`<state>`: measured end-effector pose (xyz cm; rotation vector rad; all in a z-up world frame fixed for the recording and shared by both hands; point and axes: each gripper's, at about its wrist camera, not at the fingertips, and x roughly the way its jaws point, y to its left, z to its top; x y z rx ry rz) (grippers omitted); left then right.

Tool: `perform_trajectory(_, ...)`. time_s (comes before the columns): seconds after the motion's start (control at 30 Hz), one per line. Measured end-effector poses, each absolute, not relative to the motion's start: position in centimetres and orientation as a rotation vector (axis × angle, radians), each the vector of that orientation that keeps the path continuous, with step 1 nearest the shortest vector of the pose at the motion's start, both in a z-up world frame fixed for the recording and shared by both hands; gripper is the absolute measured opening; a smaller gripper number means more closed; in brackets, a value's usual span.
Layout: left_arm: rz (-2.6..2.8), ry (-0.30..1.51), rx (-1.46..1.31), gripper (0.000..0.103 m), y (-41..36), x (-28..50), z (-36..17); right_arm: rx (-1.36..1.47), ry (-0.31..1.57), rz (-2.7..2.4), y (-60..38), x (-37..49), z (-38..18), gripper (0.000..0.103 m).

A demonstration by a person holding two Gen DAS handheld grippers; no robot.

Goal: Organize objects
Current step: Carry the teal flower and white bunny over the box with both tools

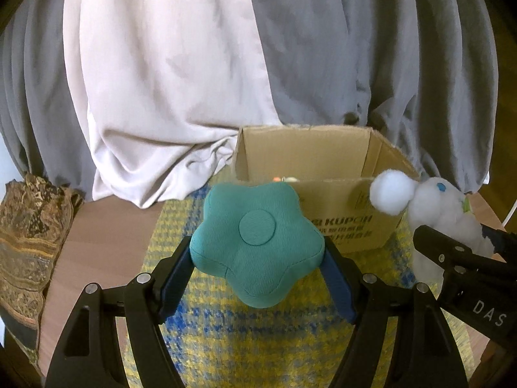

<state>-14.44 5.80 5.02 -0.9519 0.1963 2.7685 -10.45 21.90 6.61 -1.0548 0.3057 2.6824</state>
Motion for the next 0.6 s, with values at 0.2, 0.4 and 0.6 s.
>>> perform_trajectory(0.2, 2.777, 0.197, -0.904, 0.075, 6.2, -14.9, 7.0, -1.008, 0.301, 2.699, 22.3, -10.8, 8.6, 0.076)
perform_trajectory(0.4, 2.780, 0.190, -0.868, 0.075, 6.7, -15.9, 8.9, -0.955, 0.295, 2.712, 22.9, -11.4, 10.8, 0.076)
perform_trajectory(0.6, 2.779, 0.190, -0.827, 0.075, 7.2, -17.0, 11.0, -0.909, 0.275, 2.726, 23.2, -12.5, 13.2, 0.076)
